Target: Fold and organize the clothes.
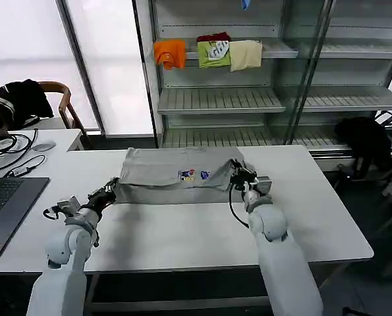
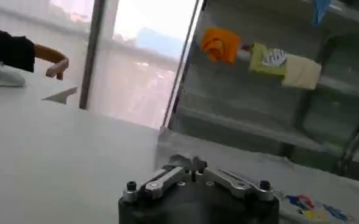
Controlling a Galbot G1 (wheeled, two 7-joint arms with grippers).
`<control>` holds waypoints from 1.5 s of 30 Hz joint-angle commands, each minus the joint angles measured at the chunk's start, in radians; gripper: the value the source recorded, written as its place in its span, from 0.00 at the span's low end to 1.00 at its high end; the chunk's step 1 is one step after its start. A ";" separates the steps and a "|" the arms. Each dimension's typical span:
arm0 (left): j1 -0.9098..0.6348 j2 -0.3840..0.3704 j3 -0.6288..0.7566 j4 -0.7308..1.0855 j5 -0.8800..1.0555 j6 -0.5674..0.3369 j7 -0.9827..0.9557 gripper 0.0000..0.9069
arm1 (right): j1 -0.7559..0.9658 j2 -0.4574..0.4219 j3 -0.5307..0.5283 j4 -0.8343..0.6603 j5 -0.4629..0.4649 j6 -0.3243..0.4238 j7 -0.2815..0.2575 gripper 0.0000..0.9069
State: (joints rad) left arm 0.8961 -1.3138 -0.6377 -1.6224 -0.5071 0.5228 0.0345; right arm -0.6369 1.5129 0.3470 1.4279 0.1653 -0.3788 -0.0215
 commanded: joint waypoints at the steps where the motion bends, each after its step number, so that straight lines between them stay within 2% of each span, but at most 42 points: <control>1: -0.069 0.003 0.011 0.113 0.063 -0.004 0.012 0.00 | 0.106 0.024 -0.003 -0.153 -0.029 0.006 -0.012 0.00; 3: -0.069 0.004 0.014 0.119 0.077 -0.004 0.016 0.01 | 0.106 0.025 -0.003 -0.157 -0.035 0.006 -0.016 0.00; 4: -0.071 0.003 0.016 0.121 0.087 -0.005 0.018 0.10 | 0.106 0.025 -0.004 -0.160 -0.043 0.005 -0.017 0.00; 5: -0.071 0.002 0.016 0.123 0.087 -0.006 0.025 0.44 | 0.106 0.026 -0.004 -0.161 -0.045 0.004 -0.014 0.14; 6: -0.071 0.003 0.018 0.123 0.087 -0.006 0.026 0.62 | 0.106 0.027 -0.004 -0.163 -0.047 0.003 -0.013 0.78; 7: -0.070 0.003 0.021 0.120 0.090 -0.008 0.025 0.99 | 0.110 0.030 -0.003 -0.169 -0.050 0.007 -0.009 1.00; 13: -0.070 0.003 0.019 0.096 0.086 -0.029 0.022 1.00 | 0.129 0.037 0.002 -0.183 -0.043 0.066 0.020 1.00; 19: -0.052 0.014 0.024 0.036 0.082 -0.007 0.013 1.00 | 0.116 0.039 0.014 -0.155 0.008 0.078 0.038 1.00; 21: -0.039 0.015 0.025 0.016 0.092 0.004 0.013 1.00 | 0.094 0.027 0.012 -0.127 0.008 0.052 0.032 1.00; 25: 0.015 0.024 0.037 -0.006 0.221 0.054 0.015 1.00 | -0.026 -0.036 0.009 0.011 -0.045 -0.112 -0.011 1.00; 28: 0.048 0.020 0.053 -0.014 0.260 0.055 0.018 1.00 | -0.100 -0.085 0.022 0.078 -0.060 -0.198 -0.026 1.00; 36: 0.053 0.016 0.064 -0.014 0.279 0.056 0.013 1.00 | -0.231 -0.151 0.065 0.171 -0.067 -0.200 -0.048 1.00; 45: 0.056 0.020 0.061 -0.010 0.284 0.056 0.014 1.00 | -0.280 -0.153 0.080 0.192 -0.043 -0.200 -0.045 1.00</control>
State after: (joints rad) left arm 0.9359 -1.2949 -0.5791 -1.6235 -0.2560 0.5693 0.0456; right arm -0.8347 1.3919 0.4122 1.5601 0.1194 -0.5409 -0.0583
